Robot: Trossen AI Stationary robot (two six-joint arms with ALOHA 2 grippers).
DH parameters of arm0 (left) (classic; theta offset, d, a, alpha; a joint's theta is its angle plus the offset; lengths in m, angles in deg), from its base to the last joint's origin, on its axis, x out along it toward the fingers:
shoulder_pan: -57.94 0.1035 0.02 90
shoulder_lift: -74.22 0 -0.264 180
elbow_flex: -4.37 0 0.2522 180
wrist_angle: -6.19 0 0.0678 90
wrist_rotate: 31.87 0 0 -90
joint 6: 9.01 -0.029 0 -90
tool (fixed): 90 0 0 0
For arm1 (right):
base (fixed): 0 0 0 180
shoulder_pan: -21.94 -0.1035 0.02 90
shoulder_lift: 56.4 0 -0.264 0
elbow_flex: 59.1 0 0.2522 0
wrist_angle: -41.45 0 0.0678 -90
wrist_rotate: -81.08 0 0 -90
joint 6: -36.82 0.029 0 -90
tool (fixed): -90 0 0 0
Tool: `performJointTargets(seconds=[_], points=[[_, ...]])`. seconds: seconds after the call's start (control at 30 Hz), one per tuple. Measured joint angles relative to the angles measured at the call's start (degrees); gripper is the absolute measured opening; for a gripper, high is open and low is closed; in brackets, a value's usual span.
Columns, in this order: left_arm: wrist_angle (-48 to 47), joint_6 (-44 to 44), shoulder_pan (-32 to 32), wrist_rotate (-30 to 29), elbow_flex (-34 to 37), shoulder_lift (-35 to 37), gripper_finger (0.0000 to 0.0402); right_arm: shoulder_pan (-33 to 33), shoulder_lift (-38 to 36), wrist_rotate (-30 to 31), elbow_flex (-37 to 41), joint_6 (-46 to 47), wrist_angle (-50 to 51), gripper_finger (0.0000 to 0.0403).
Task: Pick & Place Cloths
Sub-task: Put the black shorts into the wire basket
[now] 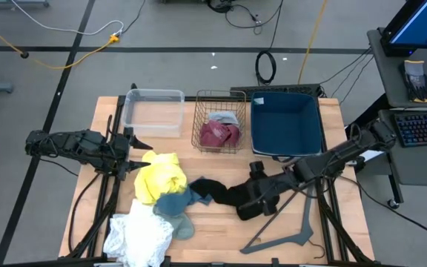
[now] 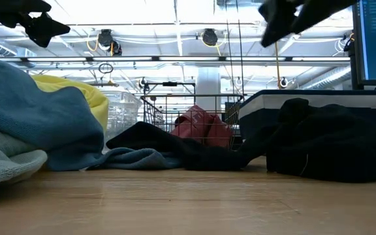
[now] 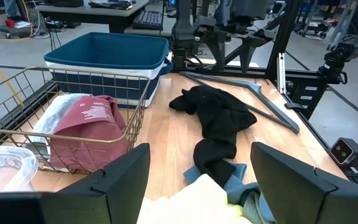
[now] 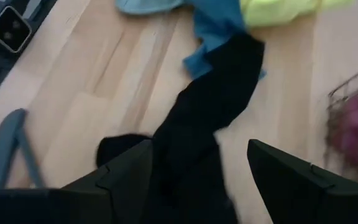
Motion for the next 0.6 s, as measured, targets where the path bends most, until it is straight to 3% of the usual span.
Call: performJointTargets(seconds=[0.6], points=[[0.00,0.98,-0.01,-0.01,0.00,-0.01,0.0282,-4.98,0.46,-0.31,0.02,29.03,21.23,0.0256]])
